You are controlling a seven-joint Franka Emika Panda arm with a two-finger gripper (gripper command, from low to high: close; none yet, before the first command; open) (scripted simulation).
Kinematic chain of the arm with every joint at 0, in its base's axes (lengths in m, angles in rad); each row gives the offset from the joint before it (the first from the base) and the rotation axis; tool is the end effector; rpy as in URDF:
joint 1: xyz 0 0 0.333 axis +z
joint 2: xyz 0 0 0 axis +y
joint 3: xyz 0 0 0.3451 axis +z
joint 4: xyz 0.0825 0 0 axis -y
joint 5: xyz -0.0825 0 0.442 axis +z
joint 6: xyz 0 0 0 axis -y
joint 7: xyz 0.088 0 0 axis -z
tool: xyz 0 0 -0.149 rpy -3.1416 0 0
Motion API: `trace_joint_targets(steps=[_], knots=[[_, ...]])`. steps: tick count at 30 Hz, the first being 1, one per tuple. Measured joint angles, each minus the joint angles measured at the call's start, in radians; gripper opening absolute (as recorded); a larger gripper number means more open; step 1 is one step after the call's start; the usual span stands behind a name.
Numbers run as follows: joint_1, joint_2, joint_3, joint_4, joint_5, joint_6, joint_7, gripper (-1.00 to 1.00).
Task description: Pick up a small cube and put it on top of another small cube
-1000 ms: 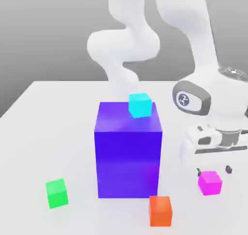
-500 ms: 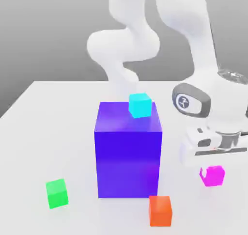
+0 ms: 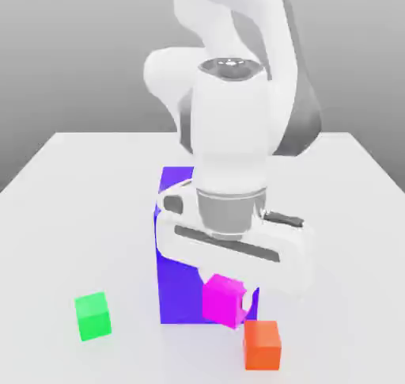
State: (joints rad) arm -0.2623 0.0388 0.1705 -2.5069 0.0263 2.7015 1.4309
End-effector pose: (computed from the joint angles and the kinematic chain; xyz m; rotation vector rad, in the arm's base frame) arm 0.5201 -0.0476 0.2219 -2.1648 2.1124 -0.1673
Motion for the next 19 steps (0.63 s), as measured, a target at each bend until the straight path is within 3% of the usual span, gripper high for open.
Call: trace_joint_targets(steps=[4, 10, 12, 15, 16, 19], knots=[[-0.151, -0.034, -0.052, 0.009, 0.045, -0.027, 0.035, -1.00], [-0.498, -0.029, -0.006, -0.123, -0.022, -0.041, 0.211, -1.00], [-0.449, 0.023, 0.046, -0.132, -0.060, 0.004, 0.249, -1.00], [-0.407, 0.130, 0.029, -0.130, -0.129, 0.101, 0.303, -1.00], [-0.399, 0.153, 0.021, -0.129, -0.144, 0.122, 0.314, 1.00], [-0.399, 0.153, 0.021, -0.129, -0.144, 0.123, 0.314, 1.00]])
